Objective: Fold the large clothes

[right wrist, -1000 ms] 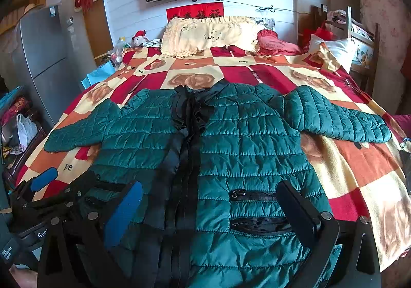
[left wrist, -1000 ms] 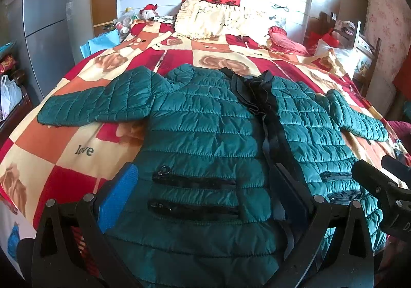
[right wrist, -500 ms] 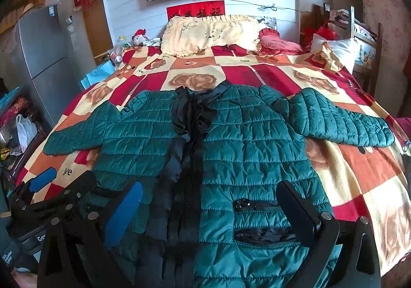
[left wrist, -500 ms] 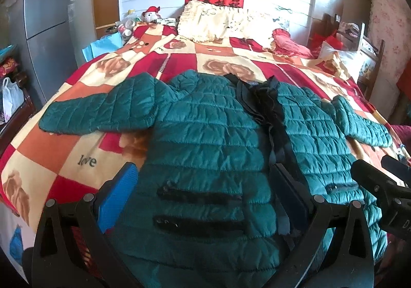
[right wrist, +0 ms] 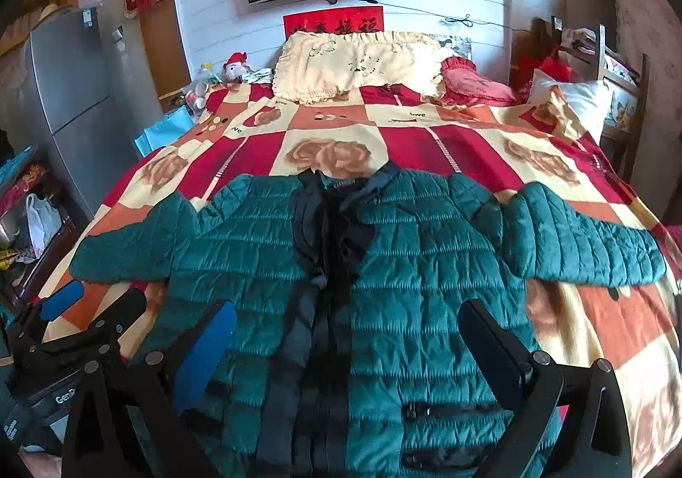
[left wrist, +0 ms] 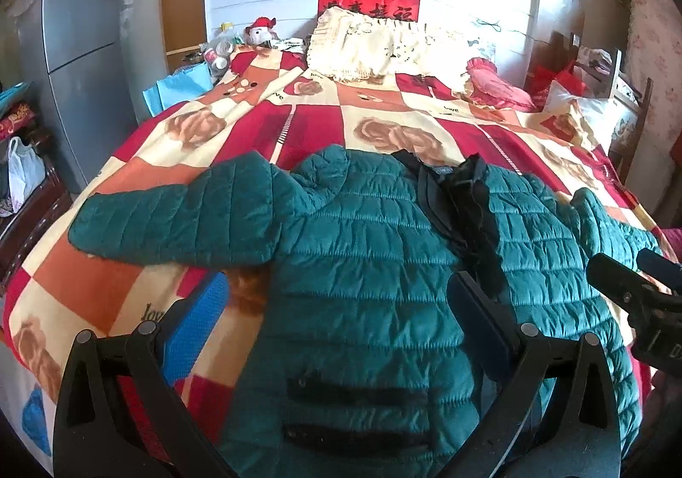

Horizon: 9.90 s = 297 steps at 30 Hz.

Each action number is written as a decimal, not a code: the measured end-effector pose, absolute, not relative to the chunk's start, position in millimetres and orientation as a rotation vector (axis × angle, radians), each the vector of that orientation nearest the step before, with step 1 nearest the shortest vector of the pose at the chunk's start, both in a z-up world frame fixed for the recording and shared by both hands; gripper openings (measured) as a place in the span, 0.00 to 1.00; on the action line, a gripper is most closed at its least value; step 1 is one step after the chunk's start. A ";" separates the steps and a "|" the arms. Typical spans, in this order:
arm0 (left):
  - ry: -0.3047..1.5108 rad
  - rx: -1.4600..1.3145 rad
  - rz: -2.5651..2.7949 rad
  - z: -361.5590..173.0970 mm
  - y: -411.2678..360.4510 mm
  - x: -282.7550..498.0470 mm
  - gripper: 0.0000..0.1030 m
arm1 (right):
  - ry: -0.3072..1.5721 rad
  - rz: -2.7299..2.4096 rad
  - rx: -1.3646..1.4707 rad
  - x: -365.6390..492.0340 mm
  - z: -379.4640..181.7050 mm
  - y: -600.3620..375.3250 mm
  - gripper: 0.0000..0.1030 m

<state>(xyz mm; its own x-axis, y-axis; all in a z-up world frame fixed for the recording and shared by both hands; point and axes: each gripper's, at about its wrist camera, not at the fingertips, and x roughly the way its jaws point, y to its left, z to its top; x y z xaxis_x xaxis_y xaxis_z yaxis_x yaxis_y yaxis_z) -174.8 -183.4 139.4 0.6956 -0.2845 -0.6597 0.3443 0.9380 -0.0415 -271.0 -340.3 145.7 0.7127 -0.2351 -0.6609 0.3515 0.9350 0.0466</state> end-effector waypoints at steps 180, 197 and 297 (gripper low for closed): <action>0.958 -0.152 -0.270 59.7 -118.6 -80.6 0.67 | 0.716 -0.257 0.501 -171.5 99.4 -547.7 0.18; 0.899 -0.070 -0.264 72.5 -188.0 -36.9 0.67 | 0.749 -0.378 0.404 -170.3 96.5 -543.0 0.50; 0.858 0.032 -0.429 76.5 -267.3 -97.9 0.77 | 0.715 -0.833 0.415 -345.2 77.8 -724.4 0.72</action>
<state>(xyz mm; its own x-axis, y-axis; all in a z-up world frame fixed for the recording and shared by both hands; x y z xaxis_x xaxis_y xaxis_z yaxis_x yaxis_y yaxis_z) -97.9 -267.3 76.5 0.5741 -0.3530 -0.7387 0.3788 0.9144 -0.1426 -345.2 -724.4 77.8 0.4635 -0.5224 -0.7157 0.7865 0.6147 0.0607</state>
